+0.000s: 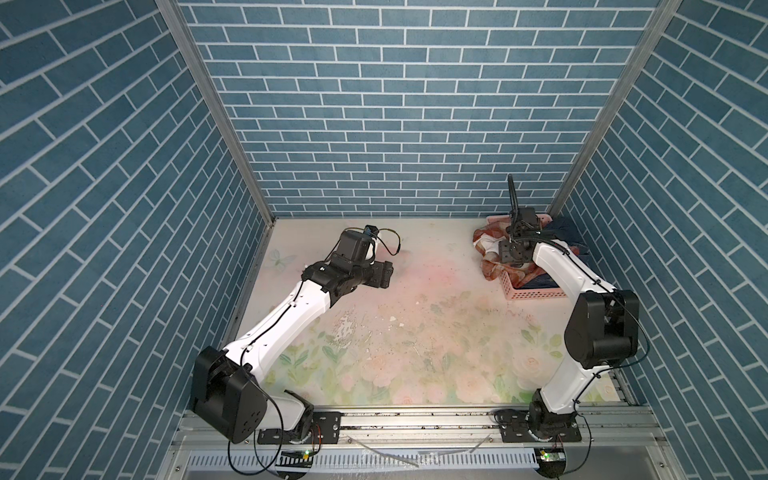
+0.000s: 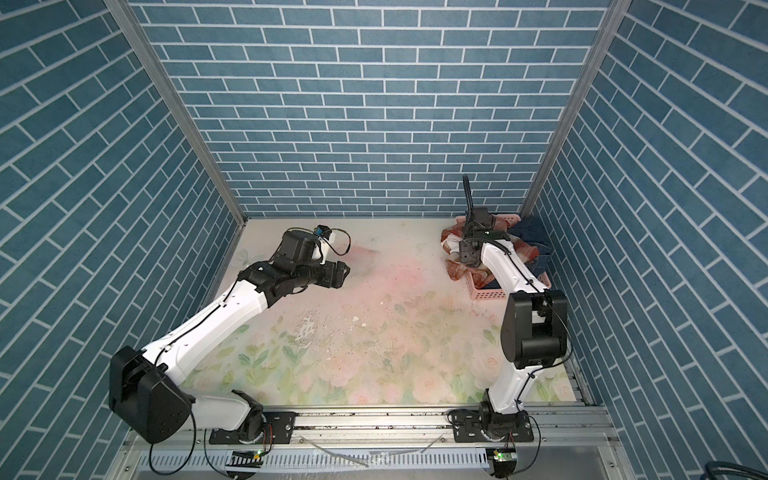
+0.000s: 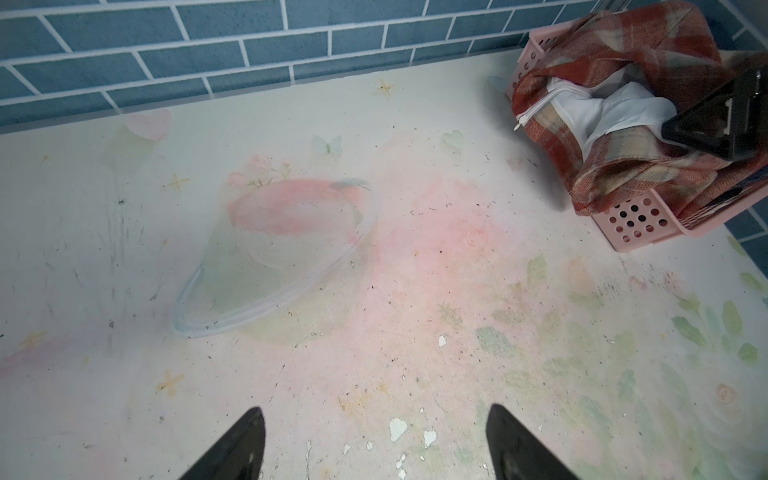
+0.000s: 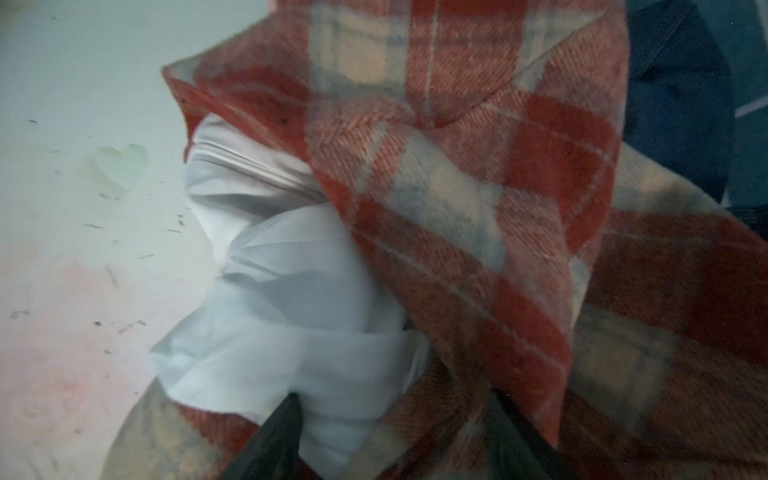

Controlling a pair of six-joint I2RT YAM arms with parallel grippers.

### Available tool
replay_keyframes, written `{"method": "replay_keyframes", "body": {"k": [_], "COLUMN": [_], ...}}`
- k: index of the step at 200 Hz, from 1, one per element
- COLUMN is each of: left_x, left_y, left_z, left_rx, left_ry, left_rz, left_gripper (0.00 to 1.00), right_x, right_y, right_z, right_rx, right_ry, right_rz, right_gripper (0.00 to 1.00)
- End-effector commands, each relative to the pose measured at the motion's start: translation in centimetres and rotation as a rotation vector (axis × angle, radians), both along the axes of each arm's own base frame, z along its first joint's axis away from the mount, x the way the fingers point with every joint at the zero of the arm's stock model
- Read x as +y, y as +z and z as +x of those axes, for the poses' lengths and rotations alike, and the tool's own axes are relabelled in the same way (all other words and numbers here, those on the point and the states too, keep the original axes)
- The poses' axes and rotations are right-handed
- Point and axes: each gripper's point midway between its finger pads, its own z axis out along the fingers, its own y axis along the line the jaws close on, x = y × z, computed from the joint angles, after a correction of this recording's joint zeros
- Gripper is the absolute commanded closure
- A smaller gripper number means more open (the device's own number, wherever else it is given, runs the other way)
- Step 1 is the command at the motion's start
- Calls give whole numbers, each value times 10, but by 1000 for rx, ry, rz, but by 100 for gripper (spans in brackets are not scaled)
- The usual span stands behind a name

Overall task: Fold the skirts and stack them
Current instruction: 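Grasp the red plaid skirt in the basket with the right gripper while left waits, then lift the plaid skirt out of the basket with the right gripper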

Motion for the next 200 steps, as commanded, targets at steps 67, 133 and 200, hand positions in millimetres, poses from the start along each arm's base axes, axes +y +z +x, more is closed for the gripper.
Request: {"method": "replay_keyframes", "body": {"k": [67, 133, 200], "left_x": [2, -1, 3], "left_y": [15, 12, 12], "left_z": [-6, -5, -2], "left_rx": [-54, -46, -40], "left_ry": [-18, -26, -17], "left_rz": [-23, -26, -35], "left_gripper": [16, 16, 17], "right_x": [-50, -58, -14], "right_y": [24, 14, 37], "right_z": [0, 1, 25], "right_rx": [-120, -130, -189], "right_ry": [-202, -218, -59], "right_rz": [-40, 25, 222], "right_gripper": [32, 30, 100]}}
